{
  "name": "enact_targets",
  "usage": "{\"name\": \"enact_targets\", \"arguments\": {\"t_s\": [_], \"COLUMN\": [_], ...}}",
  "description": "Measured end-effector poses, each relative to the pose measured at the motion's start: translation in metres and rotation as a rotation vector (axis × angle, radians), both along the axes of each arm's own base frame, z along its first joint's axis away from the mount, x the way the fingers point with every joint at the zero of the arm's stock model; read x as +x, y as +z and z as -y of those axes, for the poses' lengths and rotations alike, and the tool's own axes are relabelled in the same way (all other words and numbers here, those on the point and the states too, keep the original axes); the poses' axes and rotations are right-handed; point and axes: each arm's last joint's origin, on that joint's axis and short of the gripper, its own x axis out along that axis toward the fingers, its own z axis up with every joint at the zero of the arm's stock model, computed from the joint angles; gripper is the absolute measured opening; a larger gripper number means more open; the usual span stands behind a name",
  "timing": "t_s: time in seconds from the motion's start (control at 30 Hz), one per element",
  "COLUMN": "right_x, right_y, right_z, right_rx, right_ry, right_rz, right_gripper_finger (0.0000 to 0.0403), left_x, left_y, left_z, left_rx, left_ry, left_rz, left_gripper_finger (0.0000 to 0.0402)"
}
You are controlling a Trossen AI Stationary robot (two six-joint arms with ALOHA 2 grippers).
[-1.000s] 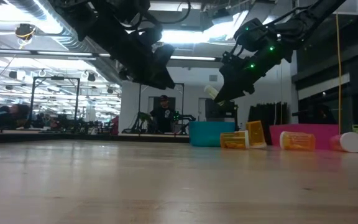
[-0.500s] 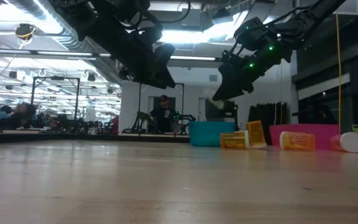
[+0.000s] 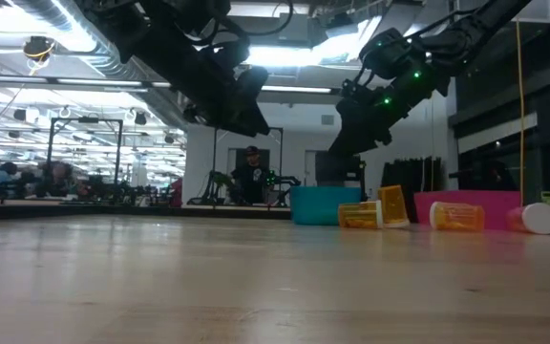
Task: Pick and place medicine bottles into bin by pill shape (circle, oval)
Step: Put the big orange pill bottle into the pink bin
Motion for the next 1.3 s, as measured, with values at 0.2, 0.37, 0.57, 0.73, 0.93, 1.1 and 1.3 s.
{"name": "enact_targets", "arguments": {"t_s": [0.2, 0.37, 0.57, 0.73, 0.93, 1.1, 1.3], "right_x": [-0.003, -0.002, -0.002, -0.002, -0.005, -0.004, 0.0], "right_y": [-0.008, -0.012, -0.018, -0.021, -0.023, -0.028, -0.043], "right_z": [-0.007, -0.019, -0.037, -0.048, -0.049, -0.048, -0.047], "right_rx": [0.069, 0.15, 0.219, 0.236, 0.127, 0.12, 0.139], "right_ry": [-0.006, 0.053, 0.14, 0.173, 0.083, 0.113, 0.111], "right_rz": [-0.072, -0.105, -0.179, -0.234, -0.32, -0.349, -0.395], "right_gripper_finger": [0.0186, 0.0186, 0.0186, 0.0186, 0.0186, 0.0186, 0.0186], "left_x": [0.002, 0.003, 0.003, 0.003, 0.004, 0.004, 0.004], "left_y": [-0.001, -0.001, -0.001, -0.002, -0.002, -0.002, -0.002], "left_z": [0.004, 0.005, 0.005, 0.007, 0.007, 0.007, 0.007], "left_rx": [-0.072, -0.105, -0.086, -0.097, -0.107, -0.107, -0.107], "left_ry": [-0.126, -0.183, -0.195, -0.253, -0.272, -0.273, -0.273], "left_rz": [0.002, 0.004, -0.01, -0.019, -0.019, -0.019, -0.019], "left_gripper_finger": [0.0163, 0.0163, 0.0163, 0.0163, 0.0163, 0.0163, 0.0163]}}
